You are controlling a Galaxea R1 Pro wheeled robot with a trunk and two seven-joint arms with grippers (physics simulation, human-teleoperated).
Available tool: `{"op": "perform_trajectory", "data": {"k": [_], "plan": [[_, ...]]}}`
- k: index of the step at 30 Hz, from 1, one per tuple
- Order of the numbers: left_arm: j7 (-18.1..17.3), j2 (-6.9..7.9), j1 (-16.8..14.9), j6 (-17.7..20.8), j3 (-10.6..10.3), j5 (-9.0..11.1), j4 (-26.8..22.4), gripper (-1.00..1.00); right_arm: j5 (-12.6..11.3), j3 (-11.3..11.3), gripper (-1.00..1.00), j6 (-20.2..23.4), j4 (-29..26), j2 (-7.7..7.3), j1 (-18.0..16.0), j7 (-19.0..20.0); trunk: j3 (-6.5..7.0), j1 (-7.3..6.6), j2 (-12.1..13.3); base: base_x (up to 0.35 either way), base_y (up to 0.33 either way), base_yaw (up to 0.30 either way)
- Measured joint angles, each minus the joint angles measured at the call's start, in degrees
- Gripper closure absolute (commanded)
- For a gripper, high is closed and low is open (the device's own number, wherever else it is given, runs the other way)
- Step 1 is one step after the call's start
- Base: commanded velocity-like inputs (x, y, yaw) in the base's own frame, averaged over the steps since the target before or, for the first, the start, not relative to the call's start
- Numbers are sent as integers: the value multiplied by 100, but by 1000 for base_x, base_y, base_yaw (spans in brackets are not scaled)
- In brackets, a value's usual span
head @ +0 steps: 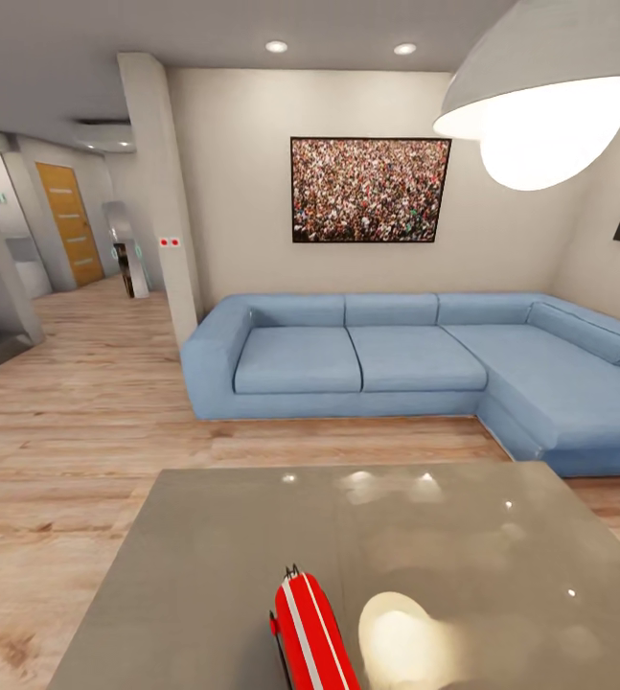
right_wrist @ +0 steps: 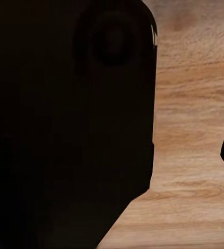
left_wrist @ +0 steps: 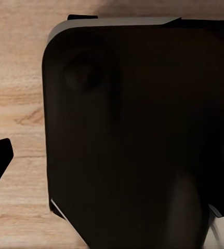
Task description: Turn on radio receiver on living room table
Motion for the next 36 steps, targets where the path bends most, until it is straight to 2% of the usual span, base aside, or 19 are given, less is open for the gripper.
{"op": "perform_trajectory", "data": {"k": [17,25,27,36], "plan": [[0,8,0,0,-3,0,-6,-100,-3,3,-100,9,0,3,0,-9,303,-373,682,0,0,0],[0,7,0,-4,-4,0,-7,-100,46,47,-100,2,0,-14,0,-9,391,-549,1003,0,0,0],[0,6,0,-6,-2,0,-6,-100,47,47,-100,3,0,-16,0,-9,408,-593,1083,0,0,0],[8,5,0,-21,2,0,-8,-100,39,33,-100,11,0,-27,0,-9,325,-594,1084,0,0,0]]}}
